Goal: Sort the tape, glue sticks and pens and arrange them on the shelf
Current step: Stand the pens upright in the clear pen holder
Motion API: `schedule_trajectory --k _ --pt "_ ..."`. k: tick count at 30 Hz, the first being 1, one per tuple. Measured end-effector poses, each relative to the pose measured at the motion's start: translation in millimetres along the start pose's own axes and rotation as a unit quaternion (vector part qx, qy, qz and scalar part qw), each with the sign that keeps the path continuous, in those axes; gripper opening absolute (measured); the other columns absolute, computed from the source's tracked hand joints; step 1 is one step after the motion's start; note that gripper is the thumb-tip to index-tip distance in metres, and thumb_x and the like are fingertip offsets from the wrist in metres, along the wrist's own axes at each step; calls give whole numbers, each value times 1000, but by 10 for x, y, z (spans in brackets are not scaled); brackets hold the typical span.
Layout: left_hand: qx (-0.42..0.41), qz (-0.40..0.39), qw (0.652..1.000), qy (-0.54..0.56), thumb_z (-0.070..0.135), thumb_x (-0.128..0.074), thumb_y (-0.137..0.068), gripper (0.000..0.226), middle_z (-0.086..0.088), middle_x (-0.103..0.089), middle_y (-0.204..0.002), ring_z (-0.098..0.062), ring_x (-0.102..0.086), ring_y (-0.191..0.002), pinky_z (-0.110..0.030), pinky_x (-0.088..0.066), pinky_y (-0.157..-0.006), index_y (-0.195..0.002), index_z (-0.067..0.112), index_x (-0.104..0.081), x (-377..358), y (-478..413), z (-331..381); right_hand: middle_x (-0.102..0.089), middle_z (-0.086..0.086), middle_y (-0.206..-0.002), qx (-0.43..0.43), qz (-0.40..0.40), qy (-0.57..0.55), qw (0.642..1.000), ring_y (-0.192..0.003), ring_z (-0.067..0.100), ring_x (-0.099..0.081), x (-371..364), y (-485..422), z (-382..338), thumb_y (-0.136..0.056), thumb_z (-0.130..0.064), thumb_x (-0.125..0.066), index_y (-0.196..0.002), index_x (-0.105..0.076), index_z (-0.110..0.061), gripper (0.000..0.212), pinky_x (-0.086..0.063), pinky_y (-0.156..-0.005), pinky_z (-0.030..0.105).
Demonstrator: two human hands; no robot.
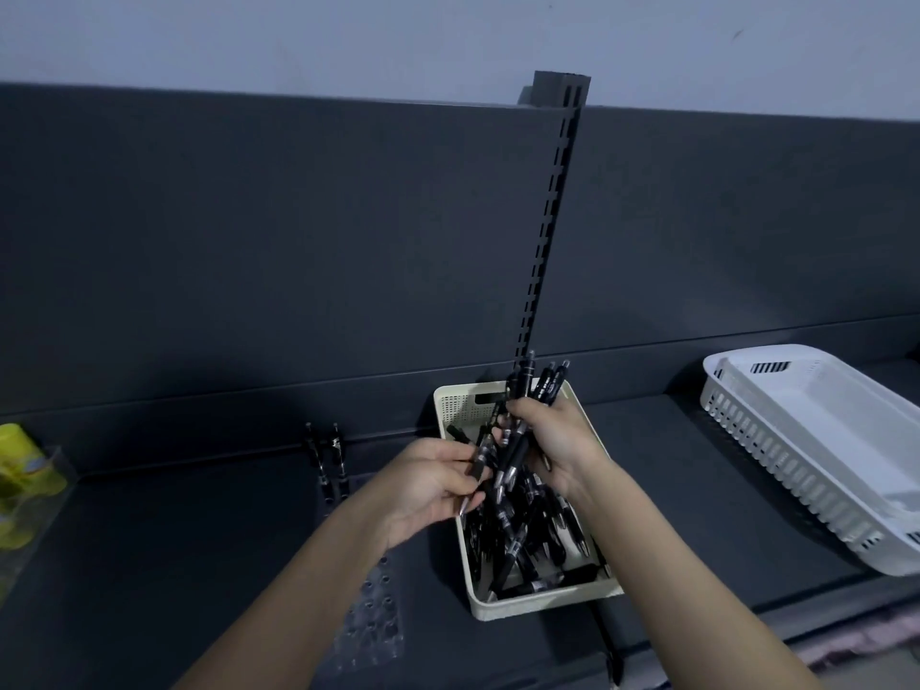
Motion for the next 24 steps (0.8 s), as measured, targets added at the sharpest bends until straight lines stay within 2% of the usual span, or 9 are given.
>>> schedule_trajectory --k 2,4,7,11,14,16,19,21,24 --pt "-1 -25 999 -48 -22 -44 -79 41 -13 -67 -88 -20 -63 -80 -30 -49 -70 -106 1 -65 -22 26 7 -58 14 -64 -13 -14 -6 1000 -58 27 -58 -82 24 31 -85 4 -53 -88 -56 1 5 -55 -60 41" --pt "-24 -12 999 -44 -20 -40 -77 38 -11 -61 -80 -17 -58 -70 -30 -44 -66 -104 -3 -62 -47 54 35 -59 16 -66 -36 -32 -15 999 -63 30 -61 -177 65 56 -83 3 -57 -92 -56 3 10 -55 -71 48" --pt "-57 35 998 17 -11 -36 -85 32 -12 -57 -78 -16 -53 -65 -29 -46 -61 -107 -9 -59 -66 54 56 -61 17 -70 -42 -15 -54 998 -60 27 -63 -326 91 77 -83 0 -63 -109 -51 5 29 -57 -64 42" --pt "-81 88 992 40 -4 -38 -90 27 -4 -56 -64 -11 -51 -54 -24 -41 -51 -82 7 -62 -7 129 51 -62 16 -77 2 17 -46 999 -67 28 -63 -511 118 105 -83 -5 -65 -109 -54 6 30 -56 -64 39" --pt "-111 115 987 35 7 -40 -95 25 -4 -64 -68 -13 -59 -58 -27 -44 -54 -90 8 -64 43 222 72 -68 19 -86 36 19 -23 999 -75 31 -68 -653 185 145 -83 -6 -66 -104 -59 5 24 -59 -69 41" --pt "-121 126 984 26 19 -41 -98 25 -1 -70 -76 -11 -66 -67 -27 -50 -57 -99 11 -65 50 282 95 -69 16 -85 61 18 -14 998 -76 29 -69 -760 240 190 -83 -6 -66 -95 -61 -1 14 -59 -70 39" --pt "-115 138 984 -10 35 -41 -100 26 4 -71 -103 -9 -67 -91 -30 -55 -75 -112 23 -60 92 359 77 -71 15 -92 111 26 28 993 -86 29 -70 -902 314 285 -85 -12 -67 -95 -61 -5 13 -58 -80 40" --pt "-126 125 984 -19 40 -43 -100 28 6 -70 -111 -10 -66 -102 -33 -53 -85 -118 27 -59 157 430 65 -72 15 -96 134 15 41 990 -91 28 -69 -983 365 336 -88 -19 -66 -100 -63 -4 20 -57 -84 40" --pt "-145 87 985 20 33 -47 -100 26 1 -73 -107 -15 -69 -101 -27 -55 -77 -118 21 -61 253 560 75 -72 13 -100 122 -23 22 992 -95 27 -69 -1077 433 407 -91 -29 -60 -106 -64 -4 30 -55 -88 40"
Point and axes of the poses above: each hand's wrist, its own y-axis away from the middle knuckle, its own x-axis out of the back of the hand, z = x × y, the point moved 2 cm from there along -y, towards the middle knuckle
